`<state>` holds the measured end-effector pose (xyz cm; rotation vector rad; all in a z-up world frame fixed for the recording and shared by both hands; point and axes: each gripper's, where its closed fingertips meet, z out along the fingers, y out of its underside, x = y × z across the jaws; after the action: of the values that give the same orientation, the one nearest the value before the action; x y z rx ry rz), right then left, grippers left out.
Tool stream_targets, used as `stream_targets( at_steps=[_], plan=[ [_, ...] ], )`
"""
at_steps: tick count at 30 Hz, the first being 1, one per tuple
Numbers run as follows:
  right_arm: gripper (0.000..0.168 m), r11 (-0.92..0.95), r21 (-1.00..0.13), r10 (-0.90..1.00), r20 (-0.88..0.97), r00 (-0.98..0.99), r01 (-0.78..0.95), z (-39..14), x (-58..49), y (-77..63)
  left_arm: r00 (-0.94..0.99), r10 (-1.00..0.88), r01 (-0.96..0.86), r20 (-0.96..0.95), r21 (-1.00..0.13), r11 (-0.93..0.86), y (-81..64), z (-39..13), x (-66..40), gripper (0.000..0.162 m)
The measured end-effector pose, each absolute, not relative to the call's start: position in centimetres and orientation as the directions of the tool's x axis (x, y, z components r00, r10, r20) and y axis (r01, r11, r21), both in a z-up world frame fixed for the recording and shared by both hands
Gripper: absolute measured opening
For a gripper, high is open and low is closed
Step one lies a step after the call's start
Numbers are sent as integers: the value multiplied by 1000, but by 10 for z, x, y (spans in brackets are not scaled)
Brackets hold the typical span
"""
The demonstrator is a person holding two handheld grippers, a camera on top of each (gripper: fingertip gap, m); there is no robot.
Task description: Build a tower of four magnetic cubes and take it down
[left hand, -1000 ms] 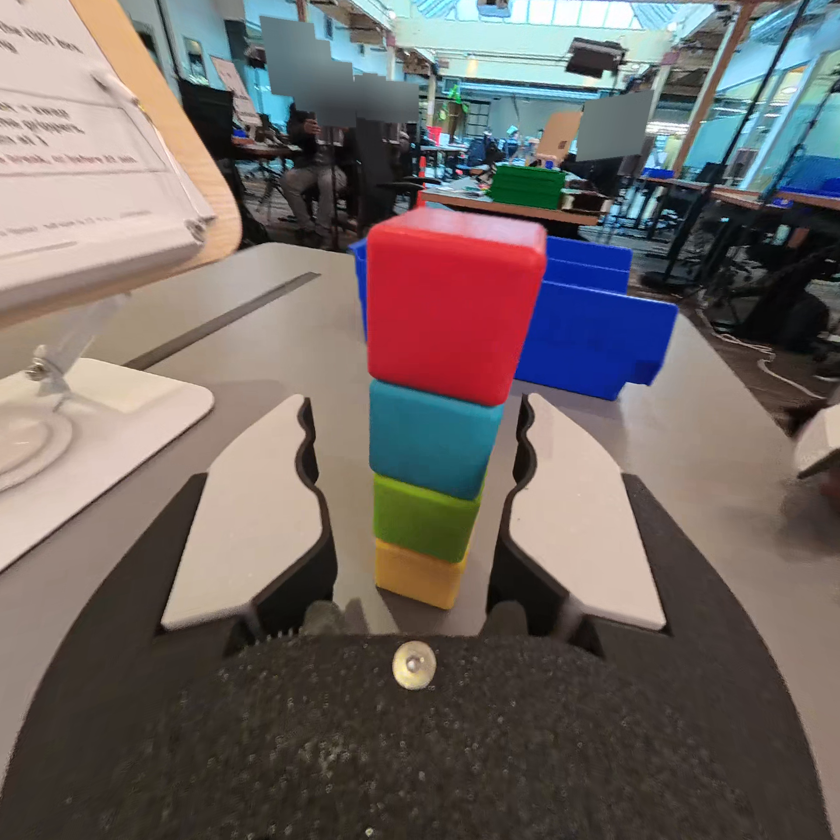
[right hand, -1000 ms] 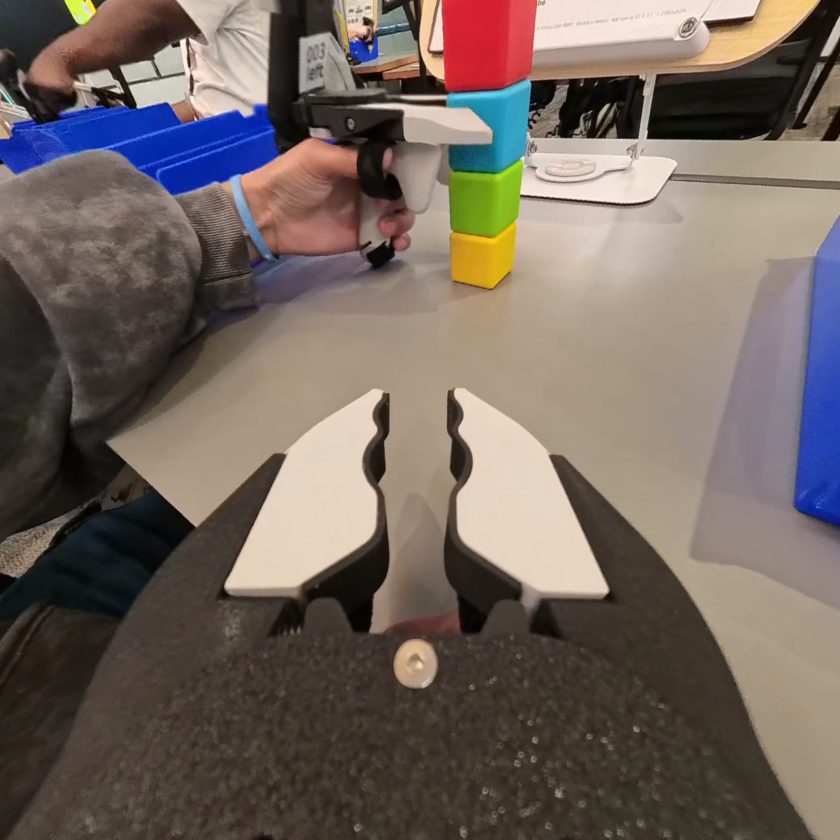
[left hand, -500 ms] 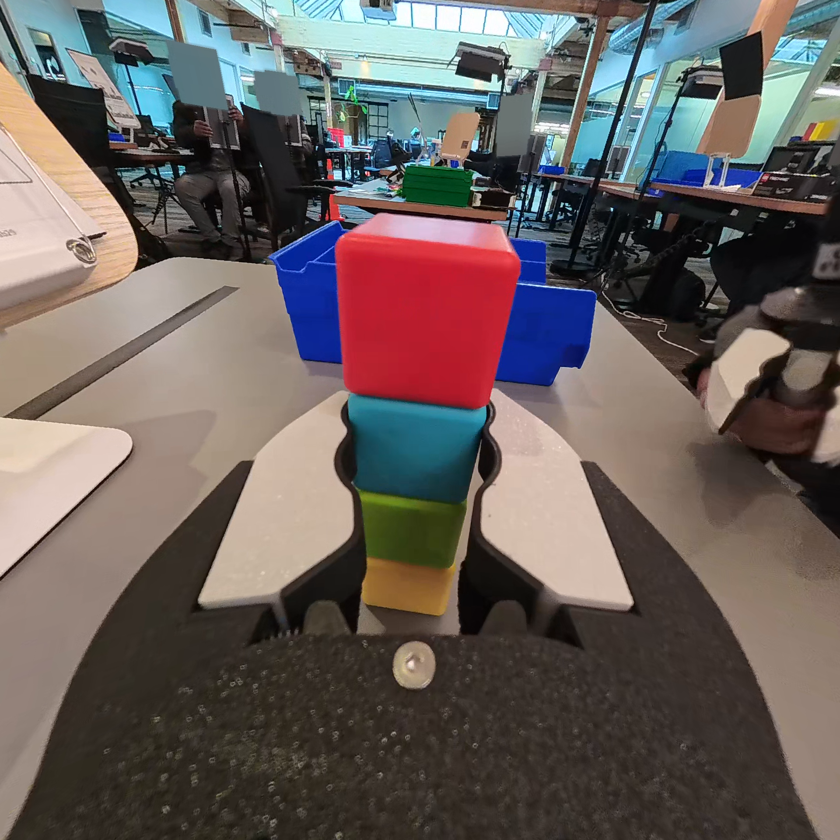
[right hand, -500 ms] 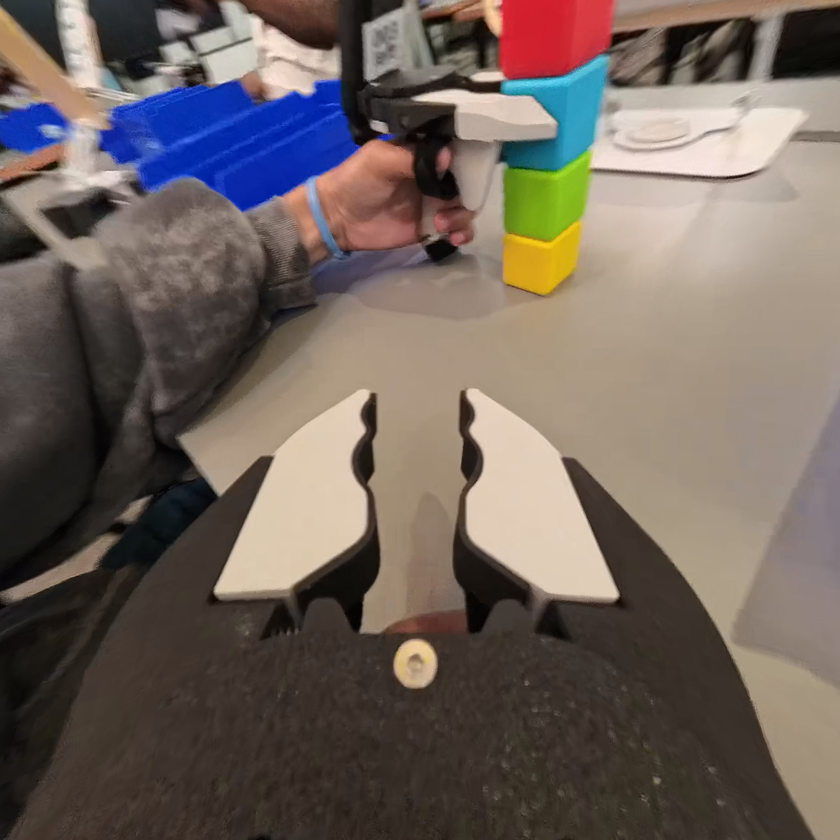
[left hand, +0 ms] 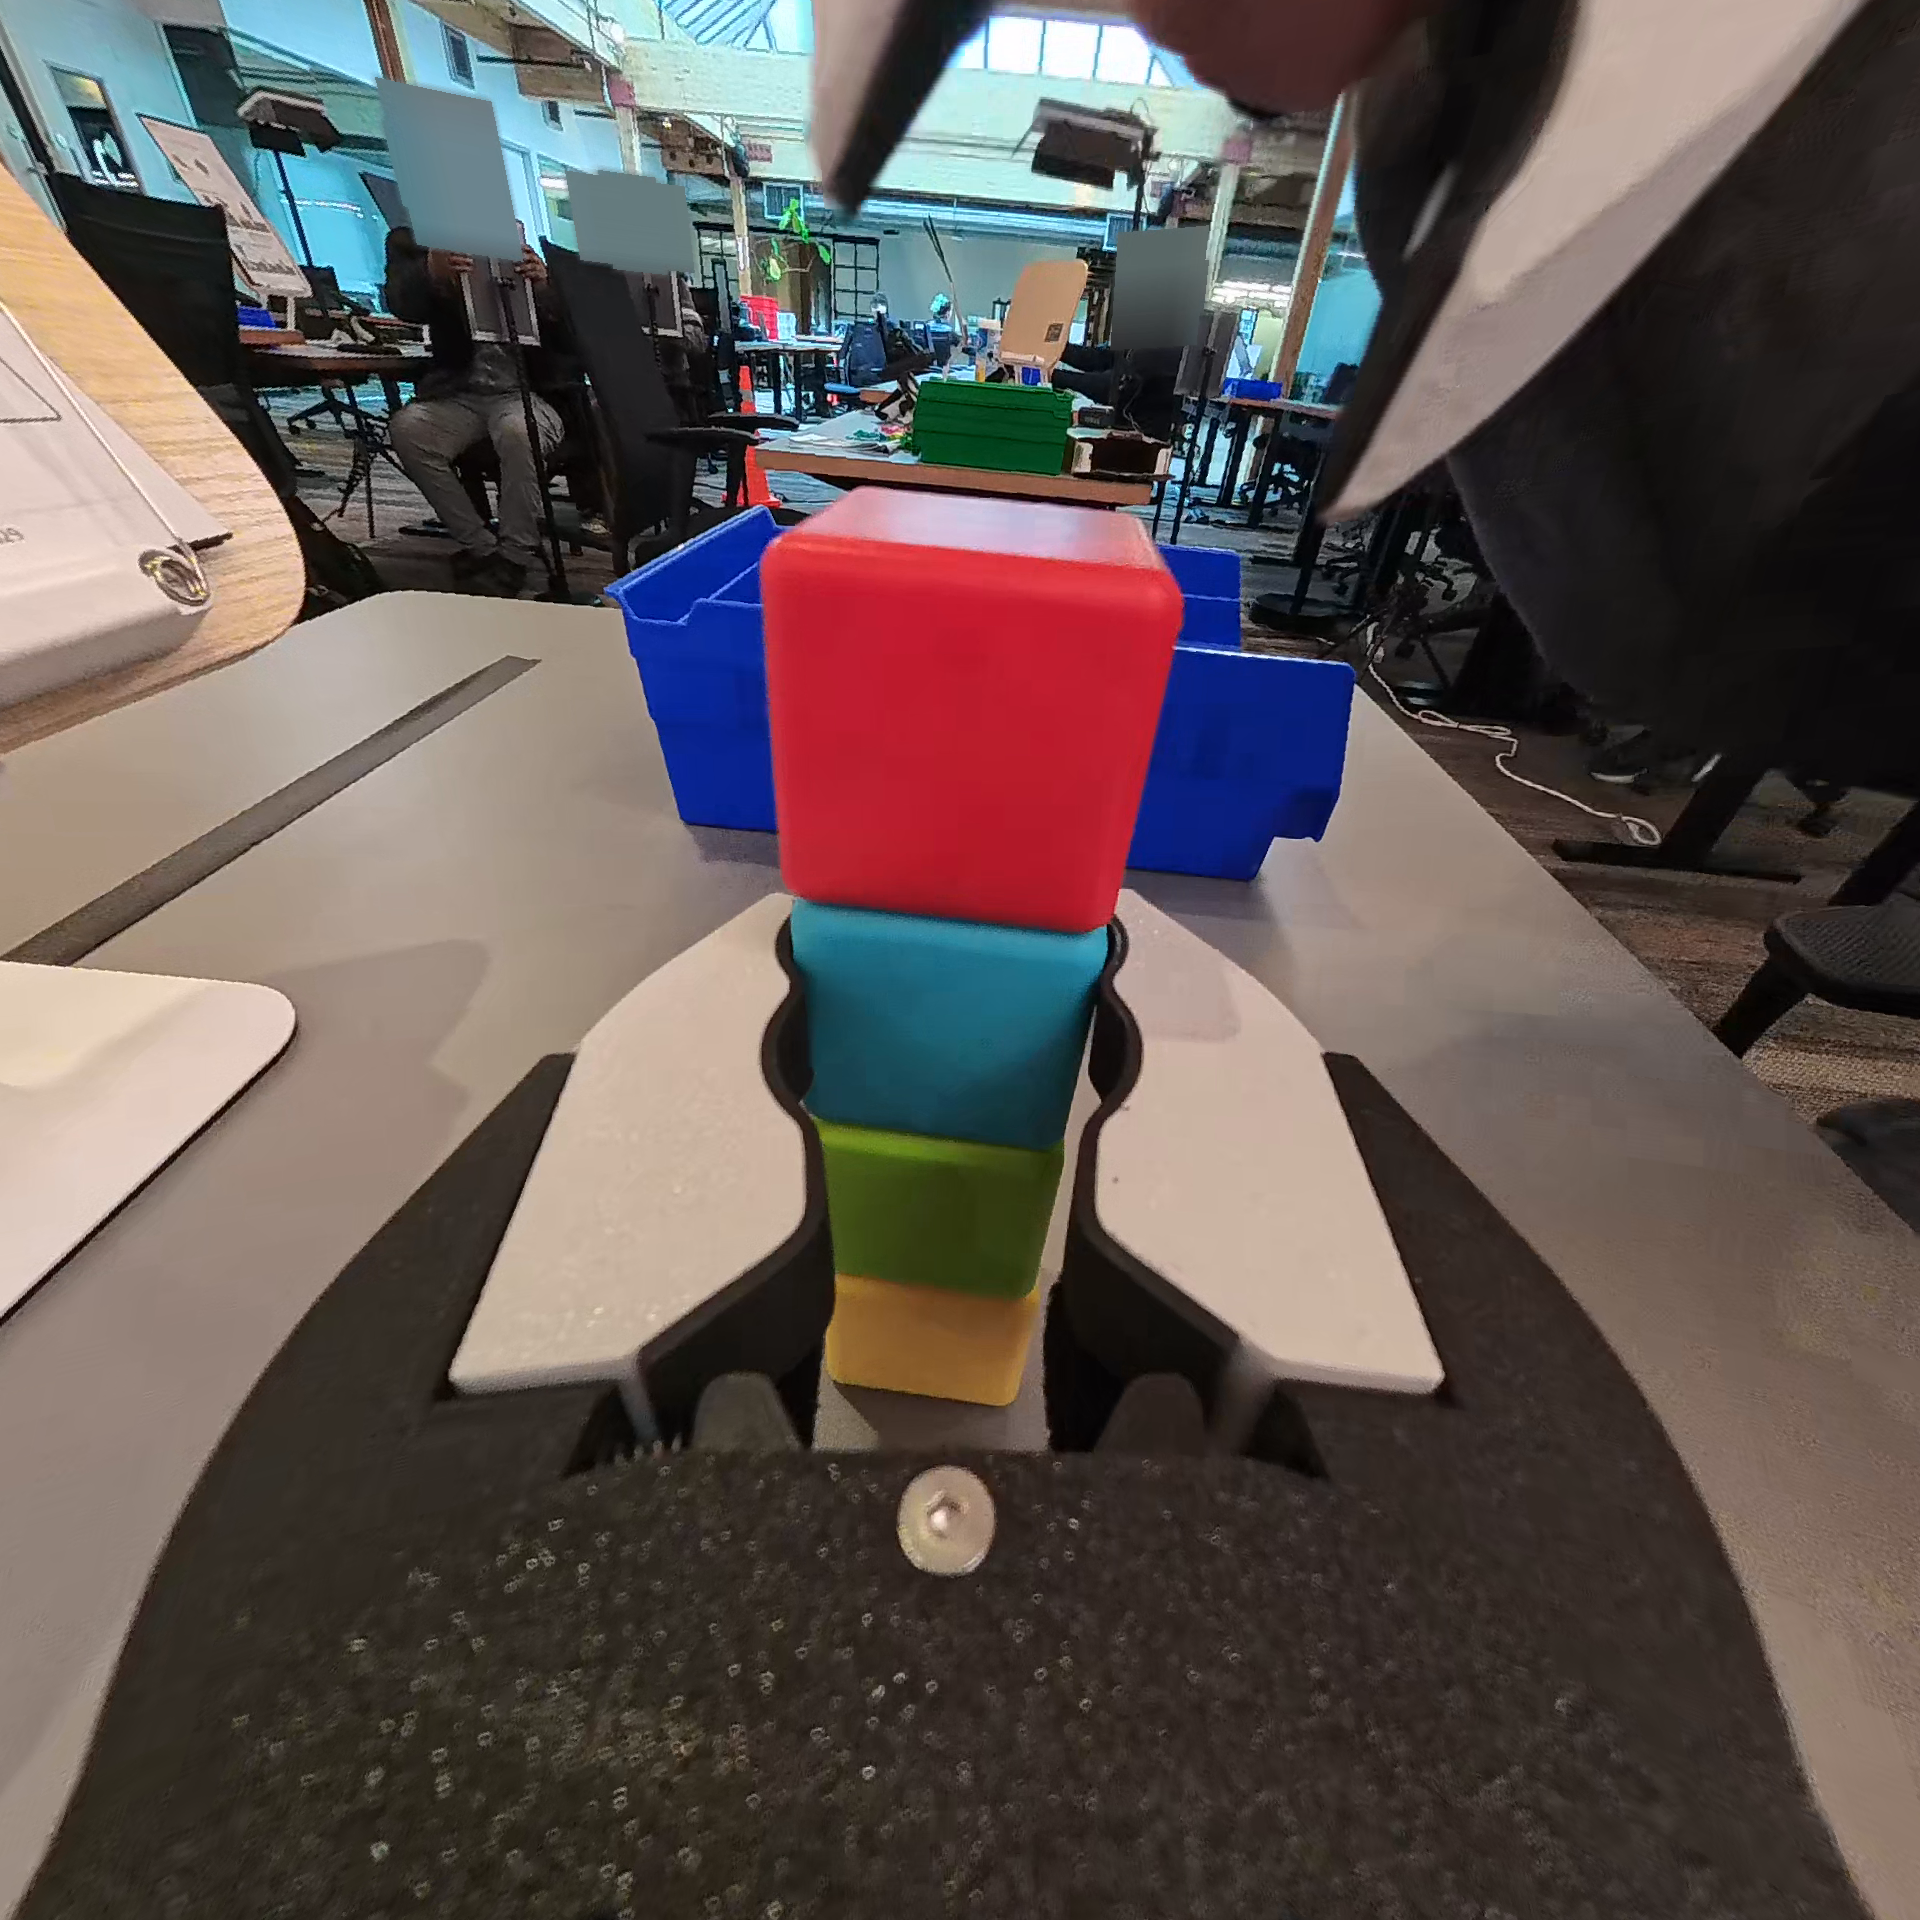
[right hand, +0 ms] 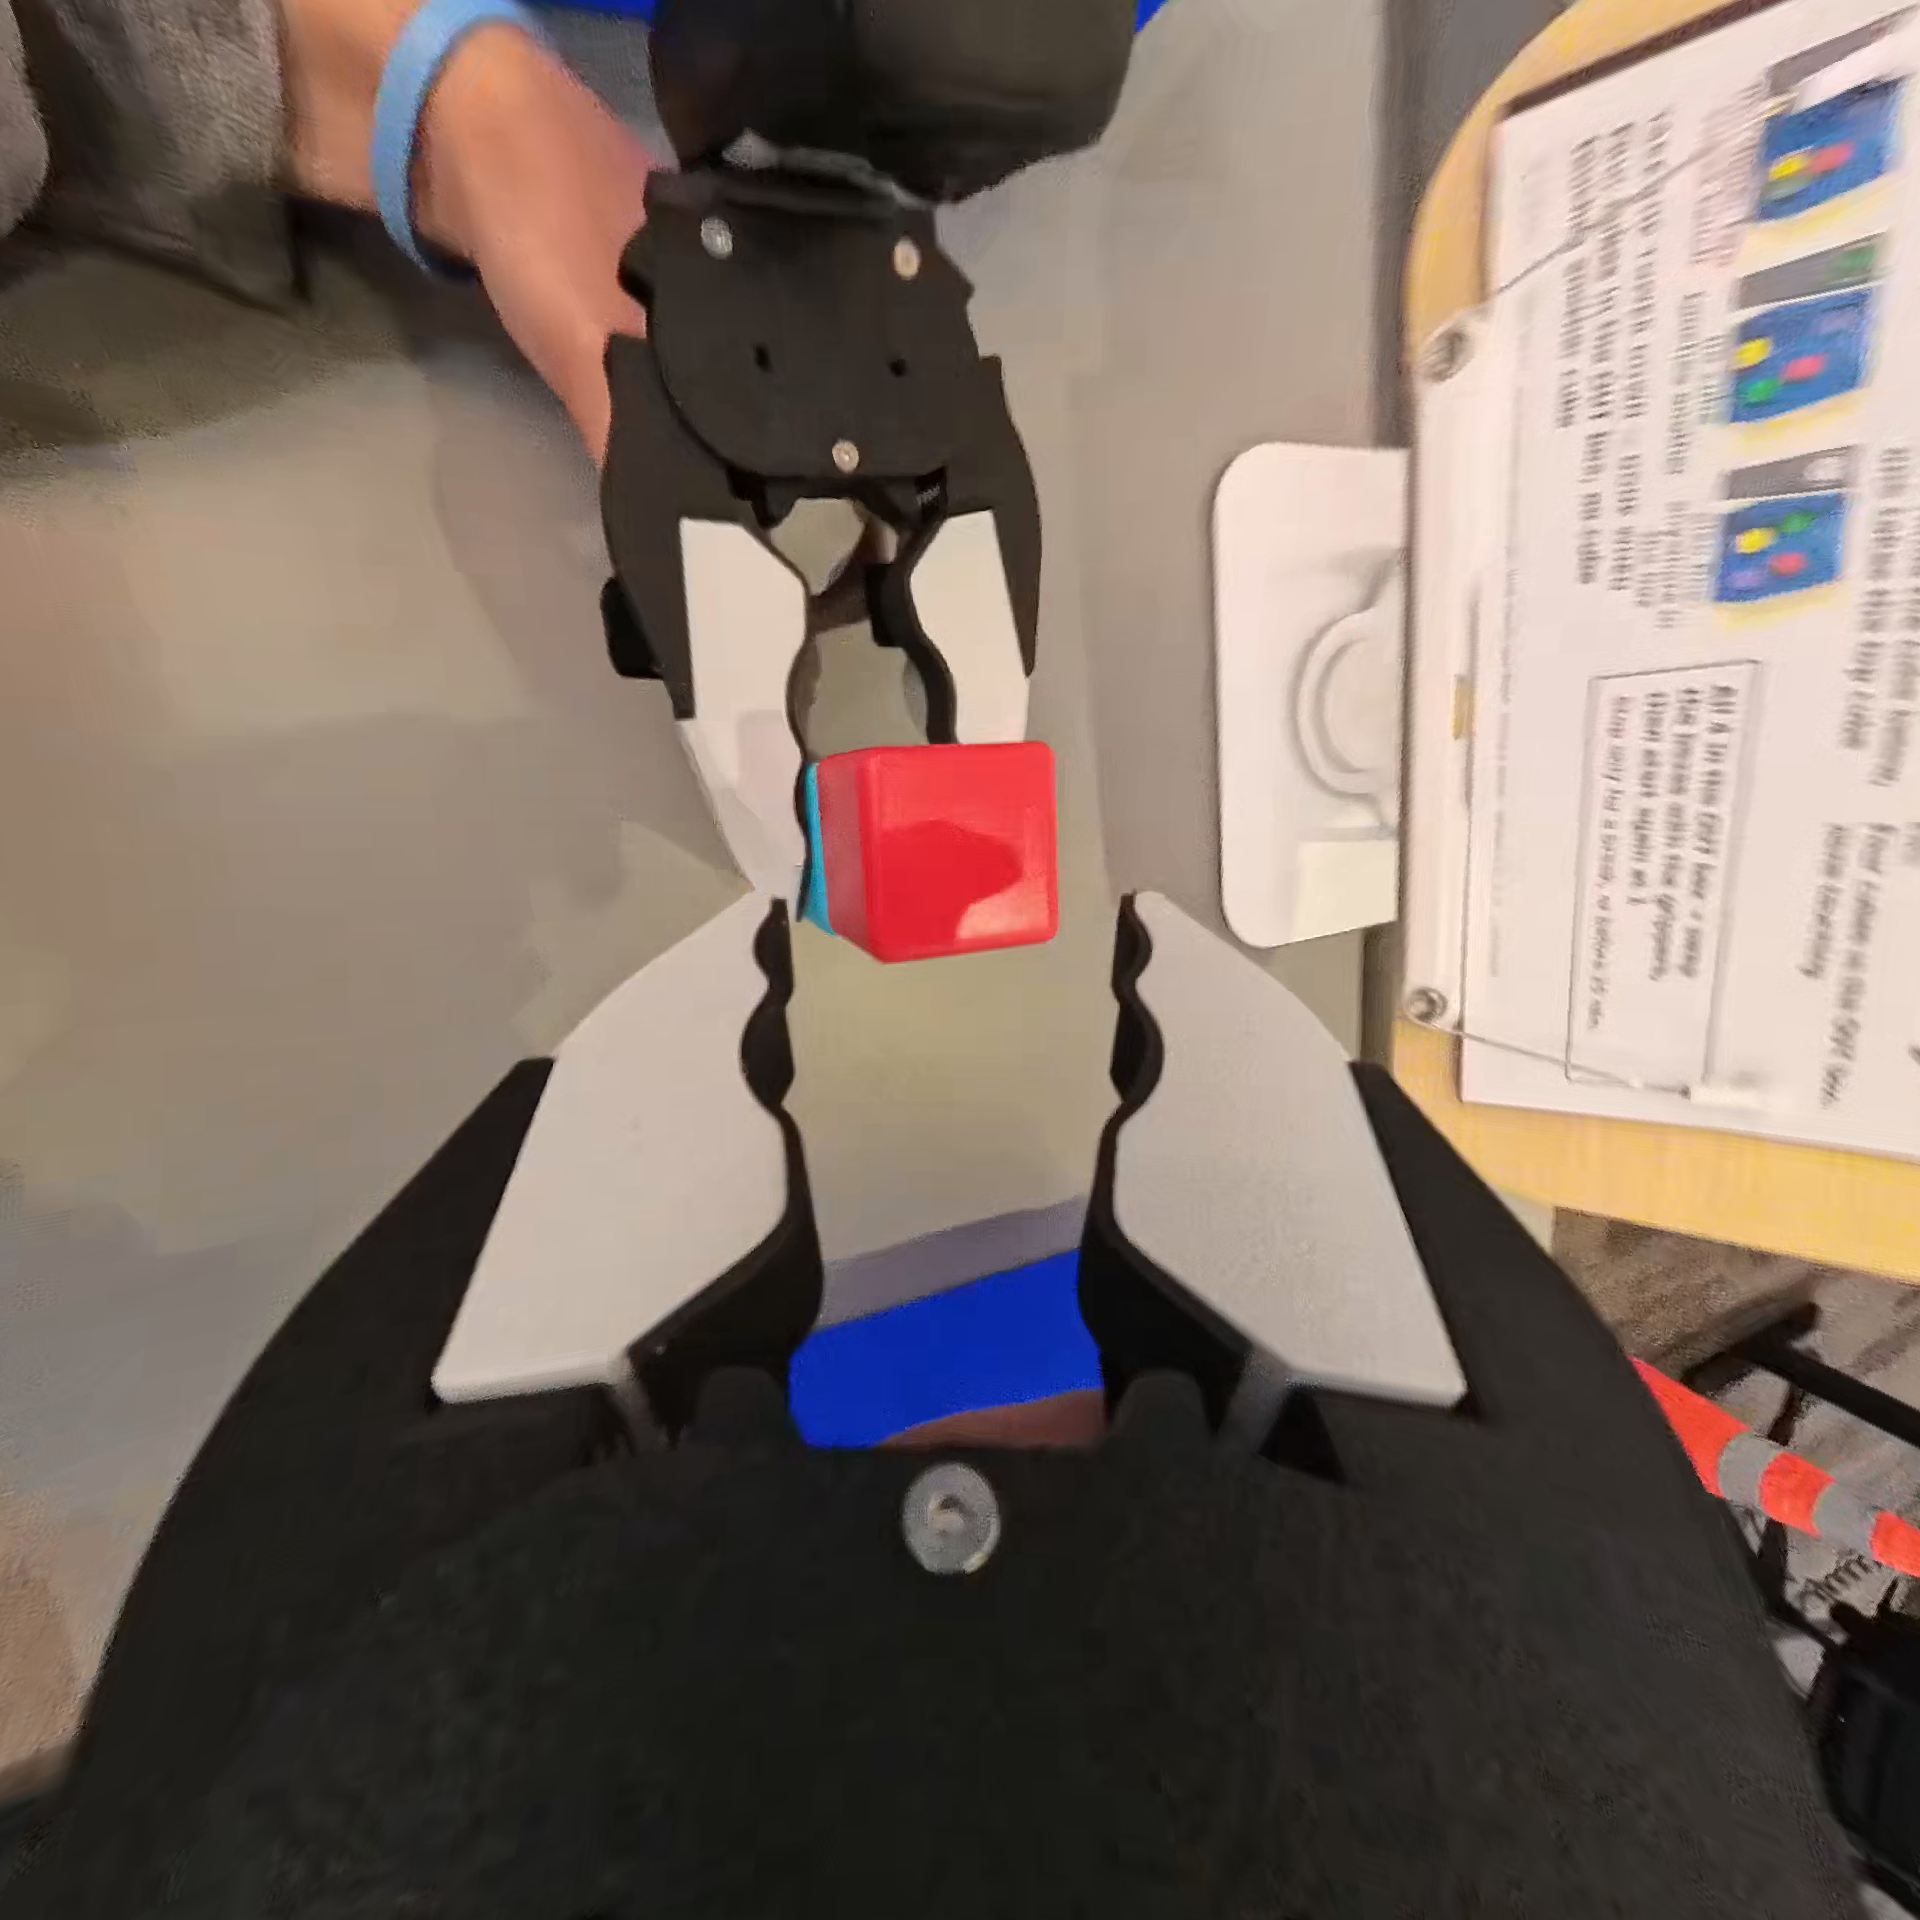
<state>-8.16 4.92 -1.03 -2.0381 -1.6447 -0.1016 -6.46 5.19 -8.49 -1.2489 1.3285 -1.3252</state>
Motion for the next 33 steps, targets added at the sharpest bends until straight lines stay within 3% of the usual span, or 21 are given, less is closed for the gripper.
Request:
stream_targets(
  at_steps=[7, 9, 16, 22, 28, 33],
  plan=[
    [62, -198, -188, 959, 166, 230, 962, -51, -82, 62, -129, -989, -77, 68, -995, -58, 51, -85, -65, 50],
    [51, -181, -190, 970, 129, 207, 965, -59, -85, 60, -130, -989, -78, 65, -995, -55, 51, -85, -64, 50],
    [50, -169, -232, 974, 111, 199, 958, -58, -84, 55, -137, -990, -84, 40, -996, -28, 47, -86, -63, 49],
    [50, -167, -421, 947, 185, 264, 892, 5, -85, 63, -140, -989, -85, 40, -996, -28, 47, -86, -63, 50],
    [50, -241, -360, 839, 389, 380, 901, 75, -10, 68, -145, -988, -84, 43, -996, -31, 46, -86, -63, 49],
    [51, -454, -348, 703, 427, 569, 821, 75, 93, 67, -146, -988, -84, 42, -996, -30, 46, -86, -63, 49]
  ],
)
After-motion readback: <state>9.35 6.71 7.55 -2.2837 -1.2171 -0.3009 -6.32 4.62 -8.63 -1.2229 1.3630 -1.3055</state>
